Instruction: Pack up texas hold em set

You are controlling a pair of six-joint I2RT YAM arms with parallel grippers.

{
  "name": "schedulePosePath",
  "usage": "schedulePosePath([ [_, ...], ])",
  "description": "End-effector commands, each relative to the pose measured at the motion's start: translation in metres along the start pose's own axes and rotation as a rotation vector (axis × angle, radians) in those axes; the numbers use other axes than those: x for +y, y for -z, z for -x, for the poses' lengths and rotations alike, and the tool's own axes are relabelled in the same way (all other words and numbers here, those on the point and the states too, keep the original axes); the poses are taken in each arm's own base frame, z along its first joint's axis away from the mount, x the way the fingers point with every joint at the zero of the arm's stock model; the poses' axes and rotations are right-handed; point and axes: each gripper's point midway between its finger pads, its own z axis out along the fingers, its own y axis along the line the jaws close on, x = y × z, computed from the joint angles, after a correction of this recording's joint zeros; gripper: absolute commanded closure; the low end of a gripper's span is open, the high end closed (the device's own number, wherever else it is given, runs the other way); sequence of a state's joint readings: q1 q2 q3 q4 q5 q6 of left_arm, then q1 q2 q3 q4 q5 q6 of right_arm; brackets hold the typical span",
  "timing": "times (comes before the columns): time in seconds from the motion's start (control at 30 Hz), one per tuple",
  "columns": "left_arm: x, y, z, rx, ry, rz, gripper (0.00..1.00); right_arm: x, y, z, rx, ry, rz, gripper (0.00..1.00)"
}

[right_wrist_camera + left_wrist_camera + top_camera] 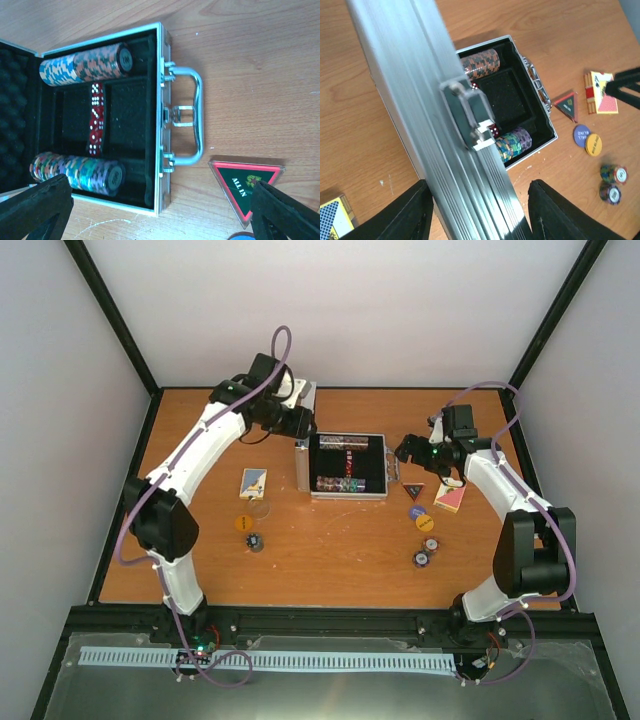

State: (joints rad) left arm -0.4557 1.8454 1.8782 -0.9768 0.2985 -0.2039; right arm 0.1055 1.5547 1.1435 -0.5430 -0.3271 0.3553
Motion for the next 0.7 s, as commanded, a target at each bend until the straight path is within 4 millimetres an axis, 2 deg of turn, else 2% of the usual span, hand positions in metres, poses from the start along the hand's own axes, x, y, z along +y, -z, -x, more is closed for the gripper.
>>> schedulePosePath([
  [0.0, -0.034, 0.030, -0.005, -0.023, -0.163, -0.116, 0.45, 0.010, 0.010, 0.008, -0.032, 0.027, 0.015, 0.04],
  [0.1, -0.030, 0.033, -0.003, -0.032, -0.163, -0.087, 0.36, 0.012, 0.007, 0.009, -0.032, 0.024, 0.028, 0.04],
  [0.23, -0.030, 0.042, 0.004, -0.072, -0.143, -0.065, 0.10, 0.016, 0.002, 0.016, -0.029, 0.040, 0.051, 0.04],
  [0.3, -0.034, 0.051, 0.011, -0.109, -0.136, -0.073, 0.03, 0.017, -0.003, 0.020, -0.020, 0.047, 0.053, 0.03],
  [0.47, -0.051, 0.082, 0.020, -0.194, -0.102, -0.126, 0.00, 0.024, -0.021, 0.033, 0.011, 0.041, 0.093, 0.02],
  [0.63, -0.060, 0.114, 0.003, -0.238, 0.009, -0.165, 0.00, 0.028, -0.048, 0.047, 0.046, 0.024, 0.124, 0.01],
  [0.67, -0.060, 0.115, -0.003, -0.230, 0.026, -0.174, 0.00, 0.029, -0.052, 0.051, 0.050, 0.023, 0.130, 0.01],
])
